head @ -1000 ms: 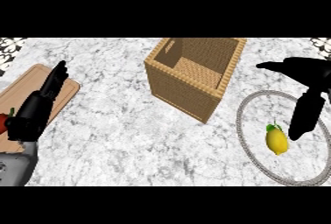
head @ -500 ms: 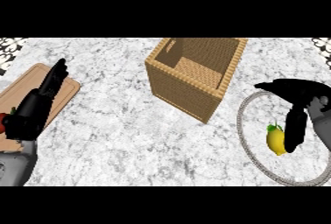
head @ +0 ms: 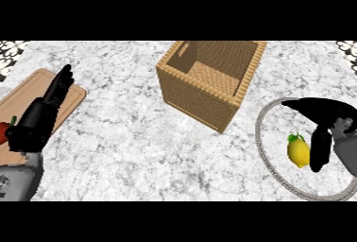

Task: Pick the lemon from the placemat and place it in the basket

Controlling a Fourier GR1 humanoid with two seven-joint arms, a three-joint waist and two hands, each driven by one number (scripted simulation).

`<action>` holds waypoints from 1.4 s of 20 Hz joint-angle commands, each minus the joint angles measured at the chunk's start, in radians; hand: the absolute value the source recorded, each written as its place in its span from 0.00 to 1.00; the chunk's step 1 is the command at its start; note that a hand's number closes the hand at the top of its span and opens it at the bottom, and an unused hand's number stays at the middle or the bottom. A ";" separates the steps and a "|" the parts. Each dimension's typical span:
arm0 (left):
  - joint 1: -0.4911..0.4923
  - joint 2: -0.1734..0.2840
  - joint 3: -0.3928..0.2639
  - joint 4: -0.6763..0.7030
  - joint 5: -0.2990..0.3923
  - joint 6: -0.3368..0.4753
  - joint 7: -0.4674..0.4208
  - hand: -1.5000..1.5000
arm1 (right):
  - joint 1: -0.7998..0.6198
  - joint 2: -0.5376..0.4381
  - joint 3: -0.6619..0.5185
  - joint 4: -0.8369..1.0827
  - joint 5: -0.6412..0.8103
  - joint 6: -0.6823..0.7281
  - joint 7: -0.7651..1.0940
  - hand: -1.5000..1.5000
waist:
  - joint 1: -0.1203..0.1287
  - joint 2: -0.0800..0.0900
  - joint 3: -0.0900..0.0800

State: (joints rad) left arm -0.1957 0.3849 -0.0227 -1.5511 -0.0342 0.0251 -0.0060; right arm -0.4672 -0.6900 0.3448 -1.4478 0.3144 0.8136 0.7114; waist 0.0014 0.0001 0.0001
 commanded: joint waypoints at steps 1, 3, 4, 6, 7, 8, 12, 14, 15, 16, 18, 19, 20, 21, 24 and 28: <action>-0.024 -0.030 -0.002 -0.007 -0.042 0.003 0.040 0.50 | 0.057 0.067 -0.015 -0.036 0.085 -0.031 -0.003 0.00 | -0.002 -0.001 0.000; 0.054 -0.016 0.017 -0.046 -0.018 -0.032 -0.003 0.50 | 0.069 0.055 -0.005 0.050 0.171 -0.098 -0.142 0.00 | 0.005 0.000 0.000; -0.028 -0.039 0.004 -0.059 -0.026 -0.023 0.082 0.50 | 0.082 0.082 -0.015 -0.046 0.147 -0.053 -0.046 0.00 | -0.002 -0.001 0.000; -0.023 -0.033 0.045 0.039 -0.028 -0.052 -0.003 0.50 | 0.020 0.104 -0.054 0.026 0.176 -0.020 -0.087 0.00 | 0.001 0.000 0.000; -0.039 -0.031 0.050 -0.010 -0.035 -0.047 0.051 0.50 | 0.052 0.097 -0.058 -0.006 0.200 -0.021 -0.076 0.00 | 0.000 0.000 0.000; 0.023 -0.031 0.062 0.028 -0.035 -0.058 -0.059 0.50 | 0.086 0.095 -0.050 0.028 0.234 -0.078 -0.141 0.00 | 0.001 0.000 0.000; -0.007 -0.061 0.052 0.028 -0.071 -0.048 -0.012 0.50 | 0.114 0.073 -0.105 0.015 0.258 -0.064 -0.203 0.00 | -0.003 0.000 0.000; 0.018 -0.058 0.057 -0.073 -0.057 -0.070 0.048 0.50 | 0.150 0.137 -0.100 -0.020 0.277 -0.065 -0.155 0.00 | -0.001 -0.001 0.000; 0.042 -0.079 0.053 -0.058 -0.071 -0.066 0.004 0.50 | 0.117 0.144 -0.129 0.013 0.281 -0.038 -0.158 0.00 | 0.001 -0.001 0.000; 0.009 -0.056 0.080 0.023 -0.047 -0.106 -0.023 0.50 | 0.150 0.183 -0.099 -0.016 0.300 -0.073 -0.139 0.00 | -0.002 0.000 0.000; 0.024 -0.062 0.092 -0.009 -0.059 -0.094 -0.008 0.50 | 0.186 0.137 -0.109 0.022 0.346 -0.107 -0.250 0.00 | -0.001 0.000 0.000; 0.039 -0.062 0.103 -0.007 -0.065 -0.104 -0.028 0.50 | 0.131 0.174 -0.112 0.063 0.367 -0.083 -0.232 0.00 | 0.002 0.000 0.000; 0.024 -0.087 0.081 -0.031 -0.077 -0.090 -0.006 0.50 | 0.162 0.118 -0.145 0.036 0.360 -0.058 -0.276 0.00 | -0.001 0.000 0.000; 0.023 -0.067 0.104 0.000 -0.062 -0.117 -0.015 0.50 | 0.225 0.134 -0.142 -0.028 0.352 -0.058 -0.248 0.00 | -0.004 -0.001 0.000; -0.034 -0.080 0.108 -0.004 -0.082 -0.106 0.011 0.50 | 0.117 0.216 -0.152 0.062 0.392 -0.042 -0.206 0.00 | 0.001 0.000 0.000; 0.038 -0.066 0.128 -0.058 -0.064 -0.149 0.006 0.50 | 0.113 0.161 -0.175 0.186 0.456 -0.093 -0.340 0.00 | 0.005 0.000 0.000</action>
State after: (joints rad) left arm -0.2162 0.3136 0.0891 -1.5551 -0.1066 -0.0951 0.0098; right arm -0.3233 -0.5270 0.1975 -1.3361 0.7299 0.7315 0.4182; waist 0.0022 0.0004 0.0003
